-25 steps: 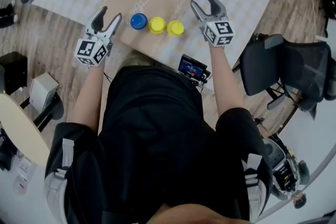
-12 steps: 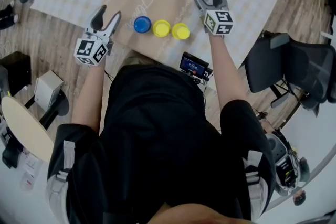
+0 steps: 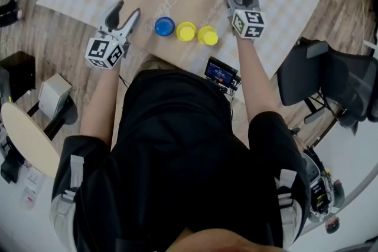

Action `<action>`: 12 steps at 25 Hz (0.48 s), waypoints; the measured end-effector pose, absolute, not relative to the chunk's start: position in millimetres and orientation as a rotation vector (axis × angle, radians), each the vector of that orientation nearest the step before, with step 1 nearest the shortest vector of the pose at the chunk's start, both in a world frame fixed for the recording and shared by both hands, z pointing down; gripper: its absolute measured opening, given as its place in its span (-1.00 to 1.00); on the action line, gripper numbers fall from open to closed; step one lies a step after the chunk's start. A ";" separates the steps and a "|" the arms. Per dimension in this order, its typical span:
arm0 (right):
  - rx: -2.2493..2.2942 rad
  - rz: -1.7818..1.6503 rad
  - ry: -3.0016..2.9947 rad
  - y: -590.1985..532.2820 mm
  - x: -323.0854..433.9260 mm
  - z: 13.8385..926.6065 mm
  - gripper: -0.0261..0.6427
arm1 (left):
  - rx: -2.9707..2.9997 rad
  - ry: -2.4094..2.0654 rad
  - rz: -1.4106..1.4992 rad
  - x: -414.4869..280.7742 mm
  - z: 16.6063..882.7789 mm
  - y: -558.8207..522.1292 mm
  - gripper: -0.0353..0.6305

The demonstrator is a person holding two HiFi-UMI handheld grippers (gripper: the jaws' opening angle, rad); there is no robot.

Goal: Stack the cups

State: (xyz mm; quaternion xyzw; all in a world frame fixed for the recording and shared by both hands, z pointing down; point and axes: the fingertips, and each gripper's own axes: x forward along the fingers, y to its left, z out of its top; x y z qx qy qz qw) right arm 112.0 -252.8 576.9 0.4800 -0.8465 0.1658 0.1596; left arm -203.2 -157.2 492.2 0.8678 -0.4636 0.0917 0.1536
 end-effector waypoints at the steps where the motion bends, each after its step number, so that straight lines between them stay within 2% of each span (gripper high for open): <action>1: 1.373 0.468 -2.420 -251.2 112.2 574.7 -0.18 | 2.491 -1.331 0.260 -203.0 490.3 -156.7 -0.15; 12: 1.337 0.307 -2.592 -213.7 103.3 489.4 -0.22 | 2.521 -1.397 0.198 -204.0 465.8 -144.8 -0.15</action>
